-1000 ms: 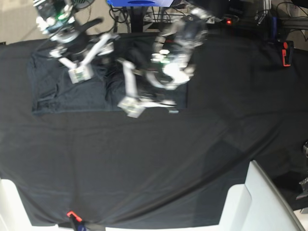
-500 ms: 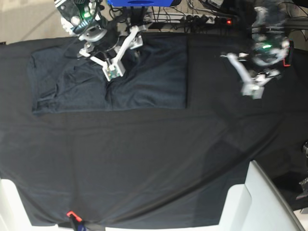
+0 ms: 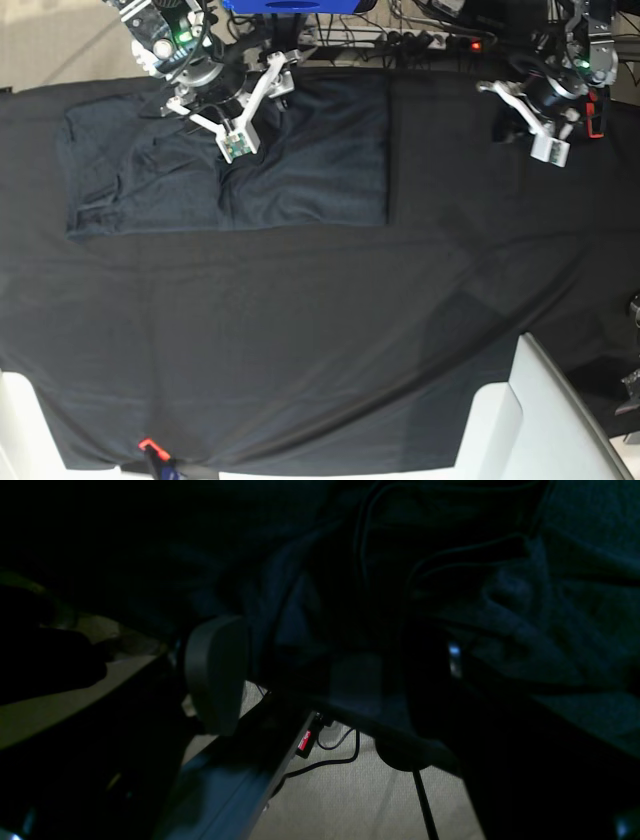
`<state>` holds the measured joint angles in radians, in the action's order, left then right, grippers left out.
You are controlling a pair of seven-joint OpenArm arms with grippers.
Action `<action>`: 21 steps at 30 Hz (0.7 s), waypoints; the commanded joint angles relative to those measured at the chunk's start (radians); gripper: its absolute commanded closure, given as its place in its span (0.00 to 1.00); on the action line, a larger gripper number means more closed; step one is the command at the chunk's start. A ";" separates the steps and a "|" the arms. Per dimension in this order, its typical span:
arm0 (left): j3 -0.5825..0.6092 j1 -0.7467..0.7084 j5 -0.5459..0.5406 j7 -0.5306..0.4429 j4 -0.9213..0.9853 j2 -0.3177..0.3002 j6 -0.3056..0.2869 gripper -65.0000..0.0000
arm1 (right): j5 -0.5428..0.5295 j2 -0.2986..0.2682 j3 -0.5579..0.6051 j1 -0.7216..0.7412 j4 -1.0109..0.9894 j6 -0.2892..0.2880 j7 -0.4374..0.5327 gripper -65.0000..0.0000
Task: Fold the T-shirt properly
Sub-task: 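Withdraw the left gripper and flatten the shirt edge with the right gripper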
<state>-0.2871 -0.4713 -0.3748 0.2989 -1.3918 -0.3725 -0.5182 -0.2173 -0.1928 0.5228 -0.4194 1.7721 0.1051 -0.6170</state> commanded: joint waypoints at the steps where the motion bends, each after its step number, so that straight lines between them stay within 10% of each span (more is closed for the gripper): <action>1: -0.005 -0.001 -0.016 -0.020 -0.014 -0.012 -0.006 1.00 | -0.004 0.000 -0.002 0.006 0.002 -0.005 0.016 0.32; 11: -0.004 -0.002 -0.016 -0.020 -0.007 -0.012 -0.006 1.00 | -0.004 -0.001 -0.002 0.037 -0.008 -0.005 0.016 0.36; 21: -0.004 0.001 -0.016 -0.020 -0.007 -0.012 -0.006 1.00 | -0.004 -0.001 -0.002 0.032 -0.008 -0.002 0.010 0.89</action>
<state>-0.2817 -0.4706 -0.3756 0.2985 -1.3869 -0.3691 -0.5228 -0.2203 -0.1955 0.5228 -0.3836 1.7496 0.1055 -0.6235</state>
